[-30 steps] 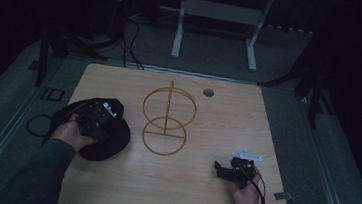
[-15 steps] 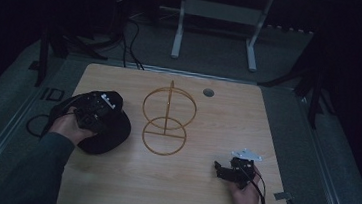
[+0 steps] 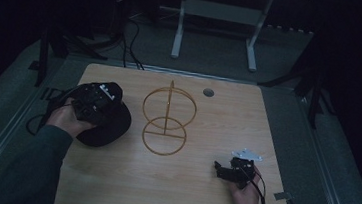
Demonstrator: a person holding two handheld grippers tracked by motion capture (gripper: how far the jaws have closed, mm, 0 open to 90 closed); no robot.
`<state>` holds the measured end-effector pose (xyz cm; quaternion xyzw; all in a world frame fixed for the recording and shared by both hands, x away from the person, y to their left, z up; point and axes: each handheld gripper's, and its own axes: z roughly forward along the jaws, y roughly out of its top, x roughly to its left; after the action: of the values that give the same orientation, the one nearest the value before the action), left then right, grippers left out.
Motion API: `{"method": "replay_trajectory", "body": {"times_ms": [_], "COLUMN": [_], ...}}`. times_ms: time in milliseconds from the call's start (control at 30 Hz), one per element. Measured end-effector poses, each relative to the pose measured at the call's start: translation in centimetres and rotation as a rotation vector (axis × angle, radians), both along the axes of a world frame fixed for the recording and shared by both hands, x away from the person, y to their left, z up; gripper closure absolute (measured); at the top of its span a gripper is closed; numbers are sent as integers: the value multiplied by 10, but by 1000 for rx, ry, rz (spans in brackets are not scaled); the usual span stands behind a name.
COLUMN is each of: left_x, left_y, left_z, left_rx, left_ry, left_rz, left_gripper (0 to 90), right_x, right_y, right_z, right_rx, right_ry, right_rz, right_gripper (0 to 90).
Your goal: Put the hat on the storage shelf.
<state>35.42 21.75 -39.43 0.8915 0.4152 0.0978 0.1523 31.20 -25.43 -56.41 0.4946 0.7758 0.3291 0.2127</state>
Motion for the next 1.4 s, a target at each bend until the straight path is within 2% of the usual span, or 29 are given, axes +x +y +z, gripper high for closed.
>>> {"method": "replay_trajectory", "body": {"times_ms": [333,567,600,867,1167,1400], "left_x": [2,3,3,4,8,13], "left_y": [-3,-6,-6,-8,-15,-17], "left_z": [21,35,40,56,65,73], "left_rx": [4,14,25,16,12,10], "left_ry": [-27,-43,-47,-65,-67,-48], "left_rz": [-7,-16,-21,-19,-35,-54], "left_gripper": [763,761,760,758,757,752], "right_x": [0,0,0,0,0,0], "right_y": [0,0,0,0,0,0], "right_z": [0,0,0,0,0,0], "right_rx": [0,0,1,0,0,0], "right_ry": [0,-1,0,-1,-1,-1], "right_rz": [1,0,0,0,1,1], "right_gripper": [125,125,125,125,125,125]}}
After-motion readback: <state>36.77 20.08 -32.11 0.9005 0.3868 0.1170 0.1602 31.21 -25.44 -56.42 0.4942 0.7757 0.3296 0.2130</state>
